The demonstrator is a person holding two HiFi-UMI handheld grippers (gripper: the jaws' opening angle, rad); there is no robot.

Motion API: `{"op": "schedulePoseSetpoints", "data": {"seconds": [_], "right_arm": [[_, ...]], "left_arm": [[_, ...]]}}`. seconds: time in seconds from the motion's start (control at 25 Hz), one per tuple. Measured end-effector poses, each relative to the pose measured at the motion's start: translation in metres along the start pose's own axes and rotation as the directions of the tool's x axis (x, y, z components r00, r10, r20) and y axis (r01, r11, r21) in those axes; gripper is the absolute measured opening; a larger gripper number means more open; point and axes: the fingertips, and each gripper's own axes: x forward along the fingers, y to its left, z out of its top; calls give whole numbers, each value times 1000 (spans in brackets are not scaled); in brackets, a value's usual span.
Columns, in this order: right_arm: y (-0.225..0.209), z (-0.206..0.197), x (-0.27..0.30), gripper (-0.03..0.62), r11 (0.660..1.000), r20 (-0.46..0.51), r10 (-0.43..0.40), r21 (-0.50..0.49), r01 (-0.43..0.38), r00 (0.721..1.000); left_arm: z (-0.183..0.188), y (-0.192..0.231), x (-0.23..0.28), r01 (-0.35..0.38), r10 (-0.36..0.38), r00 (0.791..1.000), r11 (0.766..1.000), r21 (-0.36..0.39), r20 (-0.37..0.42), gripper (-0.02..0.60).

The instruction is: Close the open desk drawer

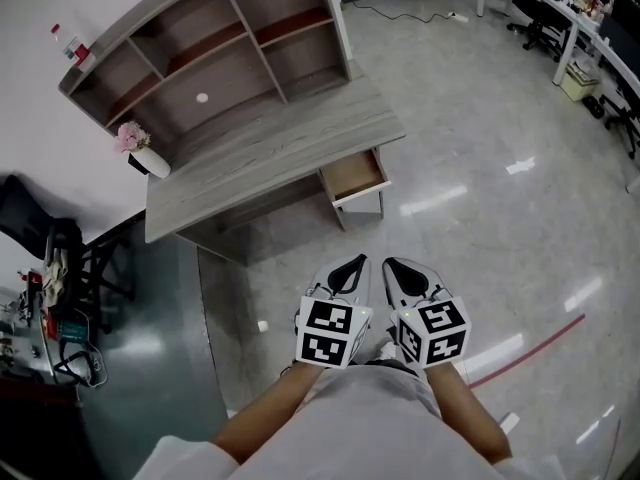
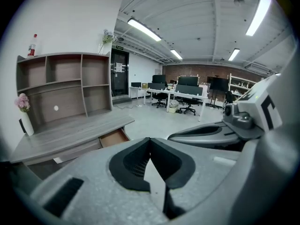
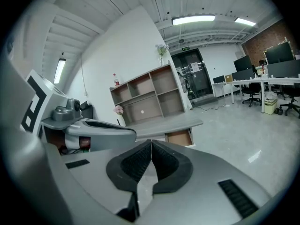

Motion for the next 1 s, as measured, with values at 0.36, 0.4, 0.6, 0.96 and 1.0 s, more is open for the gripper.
{"op": "schedulePoseSetpoints", "data": {"seconds": [0.36,0.4,0.6,0.96,1.0], "right_arm": [[-18,6,6,2,1000,24,-3,9,3,1000],[-20,6,7,2,1000,25,-7,13,7,1000],[-28,8,22,2,1000,13,-17,20,16,1000],[-50,6,73,2,997,-16,-27,74,28,1000],[-53,4,80,2,996,-23,-29,82,31,999]], "left_arm": [[6,-4,20,3,-3,1000,1000,7,2,3],[8,-3,22,4,-4,1000,1000,8,4,3],[10,9,36,14,-14,1000,1000,-6,6,3],[11,56,75,22,-23,1000,999,-48,-4,3],[11,62,80,25,-25,1000,998,-53,-7,2]]}}
